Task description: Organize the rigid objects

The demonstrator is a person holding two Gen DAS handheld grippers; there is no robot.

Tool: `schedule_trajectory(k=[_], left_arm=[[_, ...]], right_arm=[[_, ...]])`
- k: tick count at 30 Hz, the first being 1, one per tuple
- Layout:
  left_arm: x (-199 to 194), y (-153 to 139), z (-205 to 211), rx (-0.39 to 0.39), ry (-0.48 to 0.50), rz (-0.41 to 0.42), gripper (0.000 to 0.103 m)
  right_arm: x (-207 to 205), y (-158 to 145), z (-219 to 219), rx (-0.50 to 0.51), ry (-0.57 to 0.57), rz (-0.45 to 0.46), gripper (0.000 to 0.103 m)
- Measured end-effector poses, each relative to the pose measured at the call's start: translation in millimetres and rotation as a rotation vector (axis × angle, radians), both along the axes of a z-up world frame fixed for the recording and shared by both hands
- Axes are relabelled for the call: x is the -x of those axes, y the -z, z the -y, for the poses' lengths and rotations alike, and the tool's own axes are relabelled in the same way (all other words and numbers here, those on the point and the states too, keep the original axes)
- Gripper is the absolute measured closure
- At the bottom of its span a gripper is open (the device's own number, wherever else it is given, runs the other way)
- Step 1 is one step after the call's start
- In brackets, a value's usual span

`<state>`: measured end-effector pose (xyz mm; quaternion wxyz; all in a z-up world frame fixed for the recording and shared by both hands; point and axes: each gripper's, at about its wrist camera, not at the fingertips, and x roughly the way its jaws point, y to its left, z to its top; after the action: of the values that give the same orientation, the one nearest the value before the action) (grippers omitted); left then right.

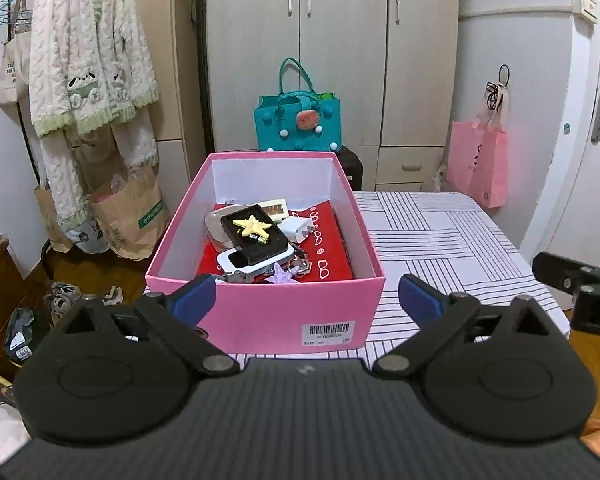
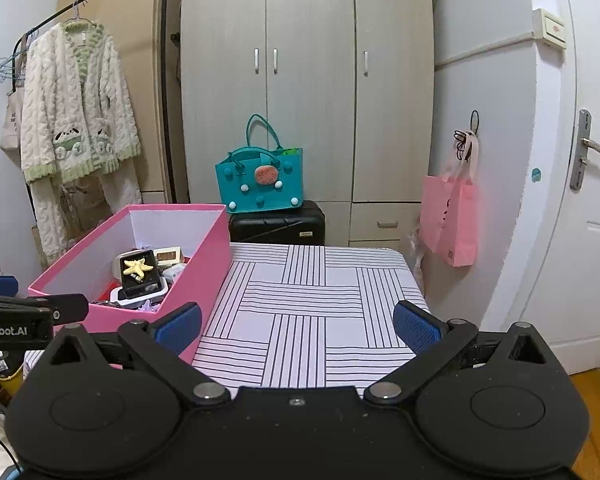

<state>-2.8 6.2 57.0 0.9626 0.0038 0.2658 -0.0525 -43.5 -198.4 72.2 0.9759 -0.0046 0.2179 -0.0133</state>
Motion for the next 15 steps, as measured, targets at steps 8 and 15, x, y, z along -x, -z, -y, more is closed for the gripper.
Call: schedule_trajectory(k=[8, 15], left_arm=[[1.8, -0.6, 3.6, -0.033, -0.032, -0.001, 0.0], [2.5, 0.3, -4.5, -0.008, -0.096, -0.025, 0.0]], right_arm=[[-0.6, 4.6, 4.4, -0.003, 0.022, -0.009, 0.0], [0.4, 6.9, 2.2, 0.018, 0.033, -0.013, 0.0]])
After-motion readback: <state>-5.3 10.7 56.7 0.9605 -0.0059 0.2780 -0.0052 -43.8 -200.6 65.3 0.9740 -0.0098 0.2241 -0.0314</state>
